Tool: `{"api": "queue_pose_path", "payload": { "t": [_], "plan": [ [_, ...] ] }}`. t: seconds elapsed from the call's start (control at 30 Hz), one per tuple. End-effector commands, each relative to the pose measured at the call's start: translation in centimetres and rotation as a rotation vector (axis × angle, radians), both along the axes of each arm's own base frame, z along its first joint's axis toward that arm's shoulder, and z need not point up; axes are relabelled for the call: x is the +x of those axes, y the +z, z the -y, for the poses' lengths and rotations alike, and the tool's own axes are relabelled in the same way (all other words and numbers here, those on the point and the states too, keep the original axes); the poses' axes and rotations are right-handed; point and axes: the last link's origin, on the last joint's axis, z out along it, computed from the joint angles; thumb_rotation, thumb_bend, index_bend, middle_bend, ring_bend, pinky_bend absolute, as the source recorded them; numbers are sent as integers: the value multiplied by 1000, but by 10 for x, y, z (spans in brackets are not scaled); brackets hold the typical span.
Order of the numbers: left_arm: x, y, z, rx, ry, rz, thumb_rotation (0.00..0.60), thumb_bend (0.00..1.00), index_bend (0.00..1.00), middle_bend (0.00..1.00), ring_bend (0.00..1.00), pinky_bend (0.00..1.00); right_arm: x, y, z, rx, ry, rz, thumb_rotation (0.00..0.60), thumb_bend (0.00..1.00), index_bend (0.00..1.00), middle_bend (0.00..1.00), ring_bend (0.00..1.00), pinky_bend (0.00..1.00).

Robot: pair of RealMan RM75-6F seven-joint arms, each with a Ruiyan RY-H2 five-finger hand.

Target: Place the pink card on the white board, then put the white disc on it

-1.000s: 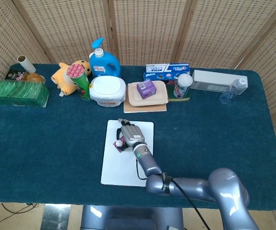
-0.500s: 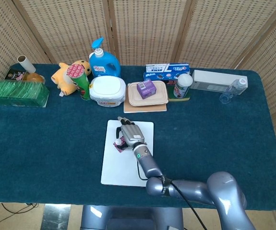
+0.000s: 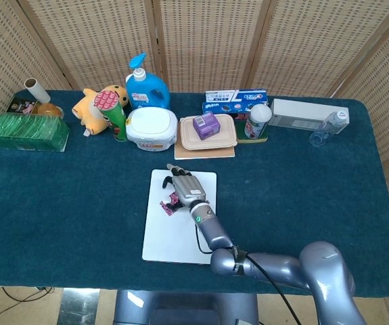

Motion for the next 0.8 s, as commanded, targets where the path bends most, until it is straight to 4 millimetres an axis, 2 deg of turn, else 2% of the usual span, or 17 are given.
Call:
{"api": "queue_pose_path", "payload": {
  "t": [0.03, 0.13, 0.3, 0.43, 0.57, 0.67, 0.73, 0.8],
  "plan": [
    [0, 0, 0, -1, 0, 1, 600, 103, 0, 0, 0, 0, -1, 7, 1, -9, 6, 7, 600, 344, 320, 16, 0, 81],
    [0, 0, 0, 0, -1, 2, 600, 103, 0, 0, 0, 0, -3, 16, 2, -22, 28, 4, 600, 344, 287, 8, 0, 76],
    [1, -2, 0, -7, -5, -8, 600, 103, 0, 0, 0, 0, -19, 52, 4, -74, 107, -5, 600, 326, 129, 0, 0, 46],
    [3, -4, 0, -10, -6, -16, 600, 103, 0, 0, 0, 0, -42, 76, 5, -123, 150, -39, 600, 234, 39, 0, 0, 42],
    [5, -6, 1, -15, -6, -26, 600, 103, 0, 0, 0, 0, -77, 102, 8, -167, 149, -86, 595, 126, 0, 0, 0, 25],
    [7, -8, 1, -14, -6, -32, 600, 103, 0, 0, 0, 0, -105, 118, 9, -187, 129, -116, 551, 89, 0, 0, 0, 15],
    [9, -9, 1, -12, -6, -40, 600, 103, 0, 0, 0, 0, -125, 130, 11, -208, 114, -144, 540, 81, 0, 0, 0, 10],
    [10, -10, 1, -7, -4, -48, 600, 103, 0, 0, 0, 0, -137, 138, 11, -220, 111, -161, 538, 80, 0, 0, 0, 8]
  ]
}}
